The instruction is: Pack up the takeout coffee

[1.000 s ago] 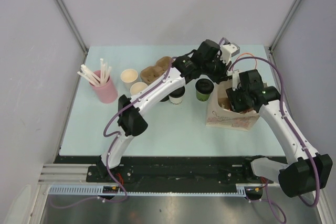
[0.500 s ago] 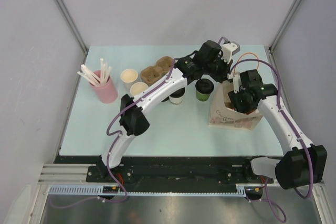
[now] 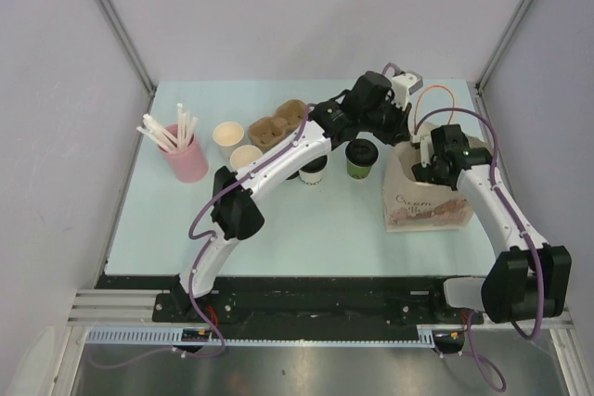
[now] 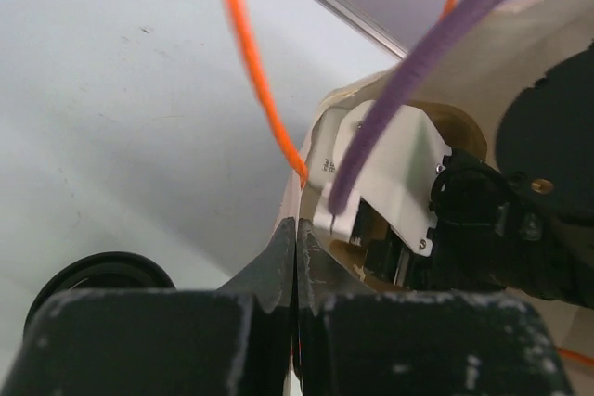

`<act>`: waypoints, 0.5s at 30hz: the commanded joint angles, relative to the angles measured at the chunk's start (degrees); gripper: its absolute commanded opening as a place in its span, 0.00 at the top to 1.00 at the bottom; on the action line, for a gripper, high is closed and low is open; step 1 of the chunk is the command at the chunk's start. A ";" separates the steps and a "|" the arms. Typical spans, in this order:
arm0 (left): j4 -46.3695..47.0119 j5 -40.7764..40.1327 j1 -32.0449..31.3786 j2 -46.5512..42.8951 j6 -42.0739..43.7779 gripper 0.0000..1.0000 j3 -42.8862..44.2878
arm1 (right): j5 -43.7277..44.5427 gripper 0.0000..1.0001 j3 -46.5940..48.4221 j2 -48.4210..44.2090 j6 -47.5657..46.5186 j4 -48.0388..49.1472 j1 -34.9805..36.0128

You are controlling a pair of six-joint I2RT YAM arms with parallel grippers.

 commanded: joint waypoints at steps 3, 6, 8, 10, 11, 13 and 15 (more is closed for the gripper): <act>4.24 0.16 0.11 -1.98 -1.92 0.99 1.25 | 3.15 0.96 2.20 8.38 2.26 -0.42 -2.15; 4.33 -0.71 0.11 -1.45 -2.01 1.00 2.13 | 3.15 0.96 2.63 11.72 2.96 0.72 -2.24; 4.33 -1.94 0.11 -1.36 -0.88 1.00 2.48 | 1.49 0.96 2.55 12.87 3.84 2.65 -2.85; 4.42 -1.86 0.11 -1.53 0.01 1.00 2.40 | 0.16 0.95 2.37 13.58 4.28 3.80 -3.47; 4.42 -1.25 0.11 -1.62 0.71 1.00 2.40 | 0.16 0.94 1.94 13.93 4.28 4.76 -3.38; 4.85 -0.28 0.11 -1.62 1.33 1.00 2.40 | 0.07 0.94 1.58 14.89 4.28 5.30 -3.38; 5.03 -0.10 0.11 -1.54 1.86 1.00 2.57 | 0.07 0.92 1.06 15.51 4.63 6.26 -3.38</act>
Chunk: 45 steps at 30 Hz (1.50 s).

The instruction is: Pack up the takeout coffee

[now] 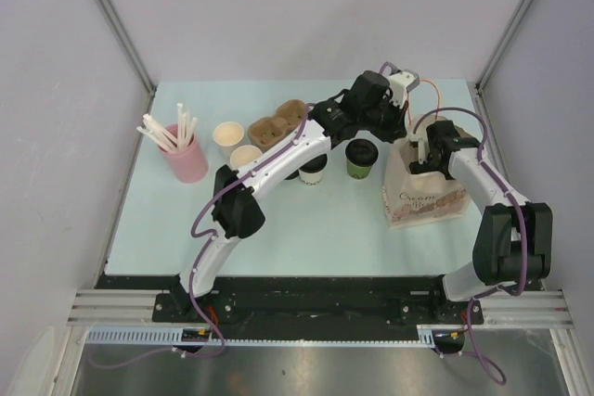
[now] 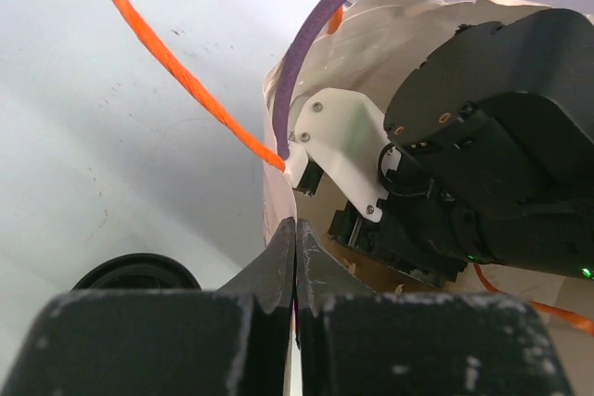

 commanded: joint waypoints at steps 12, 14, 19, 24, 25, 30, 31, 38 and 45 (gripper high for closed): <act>4.84 0.83 -0.28 -2.34 4.76 1.00 0.03 | 0.02 0.43 -1.66 -4.41 1.46 3.89 1.41; 4.75 0.74 -0.28 -2.61 5.28 0.99 -0.68 | 0.46 0.35 -1.66 -6.34 1.90 3.98 2.11; 4.84 -0.14 -0.20 -2.87 7.21 1.00 -1.73 | 0.55 0.00 -1.66 -9.68 2.69 4.24 2.38; 4.84 -0.84 -0.37 -2.87 8.01 0.99 -2.44 | 0.02 0.00 -1.66 -13.55 2.17 4.77 3.87; 4.75 -0.75 -0.46 -2.87 8.27 1.00 -2.52 | 0.11 0.00 -1.75 -14.34 2.17 5.38 4.05; 4.84 -0.93 -0.90 -2.96 9.06 0.99 -2.44 | 0.11 0.00 -1.66 -19.51 3.91 6.79 4.05; 4.84 -1.02 -0.98 -2.96 9.24 0.99 -2.61 | -0.07 0.00 -1.66 -20.49 4.27 6.96 4.05; 4.84 -1.37 -1.34 -3.75 10.47 1.00 -4.63 | -2.78 0.00 -1.66 -29.54 6.03 9.43 4.58; 4.66 0.57 -1.60 -4.01 10.65 1.00 -4.55 | -9.12 0.01 -1.66 -37.36 6.65 9.52 4.84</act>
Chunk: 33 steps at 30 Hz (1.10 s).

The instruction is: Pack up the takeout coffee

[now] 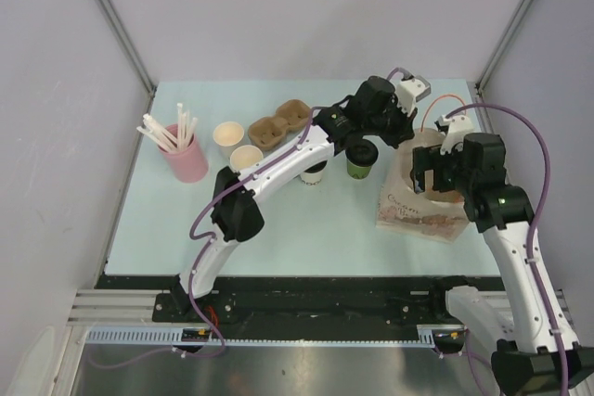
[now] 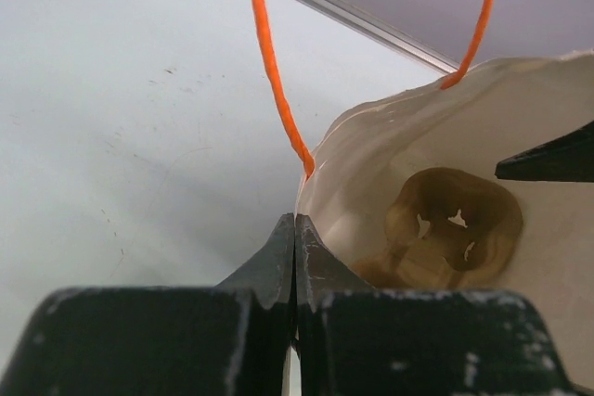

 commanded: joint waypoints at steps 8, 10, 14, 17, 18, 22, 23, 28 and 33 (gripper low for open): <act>-1.04 0.44 -0.62 -2.97 3.42 1.00 -0.85 | -5.82 0.00 0.64 -10.10 3.88 4.04 0.32; -1.04 0.35 -0.62 -3.05 3.59 1.00 -1.03 | -6.18 0.00 0.99 -10.72 4.32 4.22 0.40; -1.04 0.78 -0.62 -3.05 3.77 1.00 -1.38 | -6.53 0.00 2.22 -10.63 5.12 3.95 0.40; -0.95 0.70 -0.62 -2.97 3.77 1.00 -1.29 | -6.97 0.00 2.48 -10.28 5.20 3.43 0.40; -1.04 0.61 -0.62 -2.97 3.77 1.00 -1.29 | -7.06 0.00 2.66 -10.02 5.12 3.25 0.40; -1.04 0.79 -0.62 -3.14 5.07 0.99 -1.38 | -7.49 0.00 2.83 -10.54 5.73 2.81 0.32; -1.04 0.87 -0.62 -3.23 5.26 1.00 -1.38 | -7.76 0.00 2.92 -10.55 5.99 3.16 0.49; -0.95 2.10 -0.62 -2.97 6.31 1.00 -1.29 | -10.13 0.00 4.06 -11.86 8.36 5.18 0.40; -0.95 2.81 -0.62 -2.97 7.55 0.76 -1.12 | -10.83 0.00 4.94 -11.69 9.33 5.63 0.40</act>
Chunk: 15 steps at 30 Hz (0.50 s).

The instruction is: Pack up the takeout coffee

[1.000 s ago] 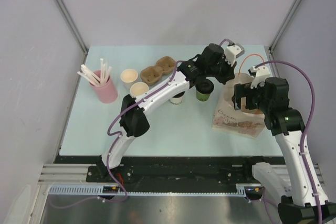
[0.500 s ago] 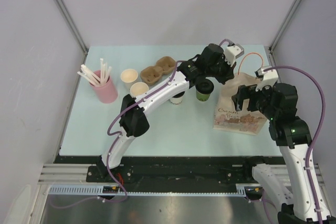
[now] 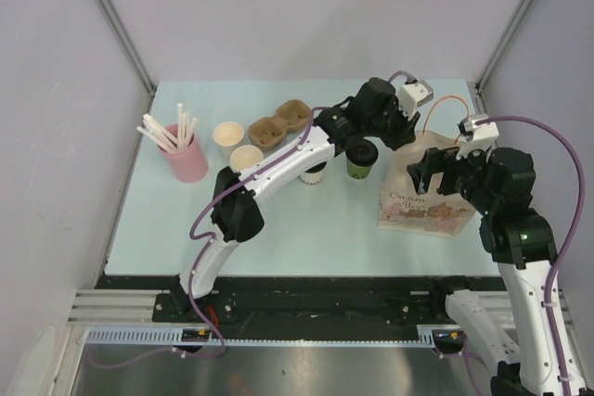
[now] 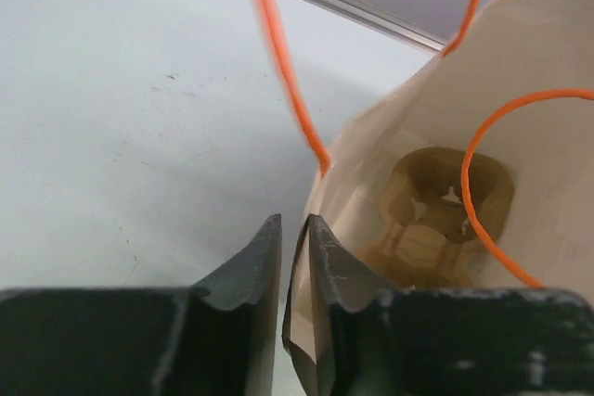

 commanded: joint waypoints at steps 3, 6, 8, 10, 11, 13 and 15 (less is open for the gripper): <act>-1.39 1.95 -0.10 -3.45 4.21 0.54 -0.61 | -2.23 0.00 2.91 0.01 2.25 2.59 0.29; -1.39 1.95 -0.10 -4.59 4.91 0.43 -0.97 | -2.14 0.00 3.00 0.45 2.61 2.06 0.29; -1.39 2.30 -0.10 -5.21 5.26 0.38 -1.05 | -2.23 0.00 3.09 0.45 2.61 1.97 0.29; -1.48 2.31 -0.10 -6.17 5.61 0.34 -1.14 | -2.31 0.00 3.26 0.36 3.04 2.06 0.38; -1.48 2.22 -0.10 -6.52 5.61 0.32 -1.23 | -2.49 0.00 3.35 0.36 3.13 2.06 0.29; -1.39 2.39 -0.10 -7.75 5.70 0.29 -1.23 | -2.66 0.00 3.96 0.45 3.48 2.06 0.29; -1.48 2.66 -0.10 -8.54 5.70 0.23 -0.88 | -2.75 0.00 4.40 0.53 3.66 2.14 0.29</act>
